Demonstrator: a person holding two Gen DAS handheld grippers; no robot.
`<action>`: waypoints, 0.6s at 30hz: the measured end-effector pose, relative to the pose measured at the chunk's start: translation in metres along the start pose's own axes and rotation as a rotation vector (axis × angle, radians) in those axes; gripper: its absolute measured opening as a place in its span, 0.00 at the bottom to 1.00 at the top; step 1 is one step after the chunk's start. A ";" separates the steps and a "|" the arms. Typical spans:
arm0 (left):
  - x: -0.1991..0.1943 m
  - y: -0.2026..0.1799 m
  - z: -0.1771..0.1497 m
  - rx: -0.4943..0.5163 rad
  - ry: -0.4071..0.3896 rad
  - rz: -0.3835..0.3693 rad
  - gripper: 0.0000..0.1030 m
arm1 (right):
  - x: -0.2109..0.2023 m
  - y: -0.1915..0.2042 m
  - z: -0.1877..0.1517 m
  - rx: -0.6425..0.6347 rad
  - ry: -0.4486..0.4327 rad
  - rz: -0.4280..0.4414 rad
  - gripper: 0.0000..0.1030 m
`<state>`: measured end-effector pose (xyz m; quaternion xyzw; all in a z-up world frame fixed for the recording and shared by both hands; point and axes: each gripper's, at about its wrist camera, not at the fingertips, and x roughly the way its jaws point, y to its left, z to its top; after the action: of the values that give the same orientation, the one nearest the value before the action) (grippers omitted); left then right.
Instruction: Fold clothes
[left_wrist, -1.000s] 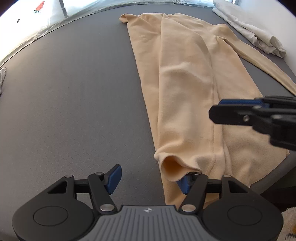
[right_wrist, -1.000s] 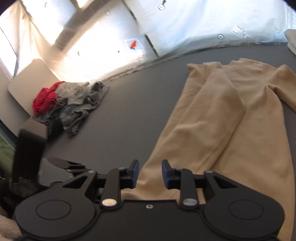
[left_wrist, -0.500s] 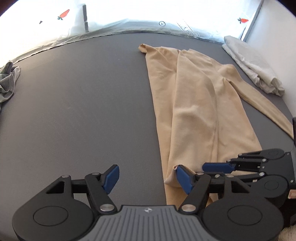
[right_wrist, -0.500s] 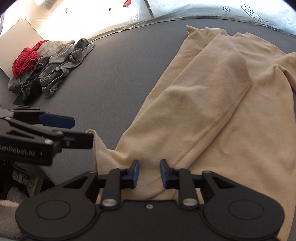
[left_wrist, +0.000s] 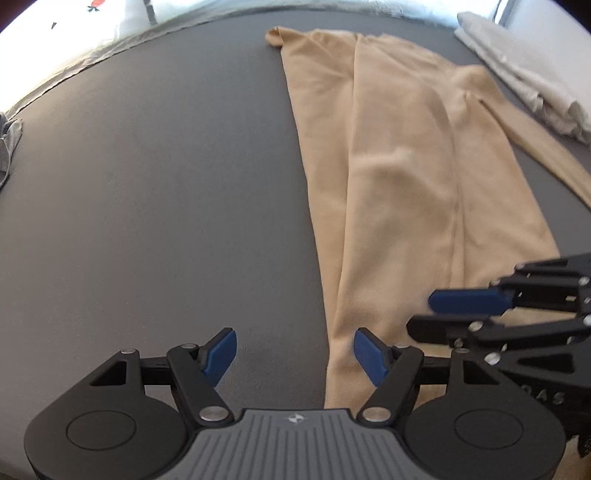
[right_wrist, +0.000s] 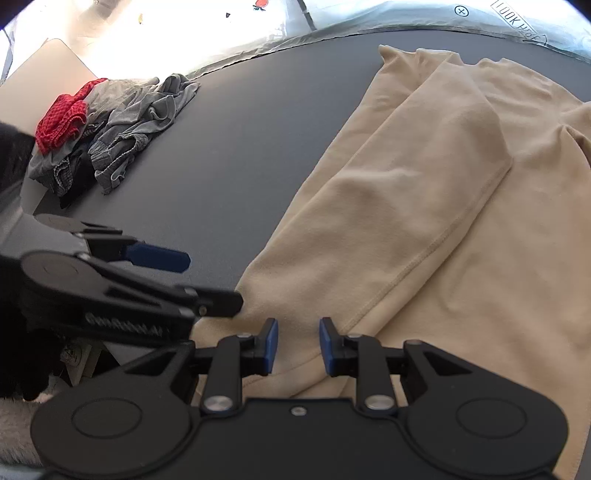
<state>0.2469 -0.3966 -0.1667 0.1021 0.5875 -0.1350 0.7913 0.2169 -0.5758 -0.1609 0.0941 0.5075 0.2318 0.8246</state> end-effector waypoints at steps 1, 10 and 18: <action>0.002 0.001 0.001 -0.007 0.006 -0.001 0.71 | 0.000 -0.001 0.001 0.003 -0.002 -0.001 0.25; 0.006 0.004 0.023 0.002 0.011 0.029 0.76 | -0.015 -0.017 0.025 -0.012 -0.138 -0.123 0.28; 0.005 0.007 0.072 0.005 -0.074 0.077 0.76 | 0.002 -0.047 0.081 -0.097 -0.246 -0.235 0.28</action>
<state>0.3154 -0.4134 -0.1510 0.1216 0.5531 -0.1094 0.8169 0.3026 -0.6097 -0.1426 0.0219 0.3983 0.1447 0.9055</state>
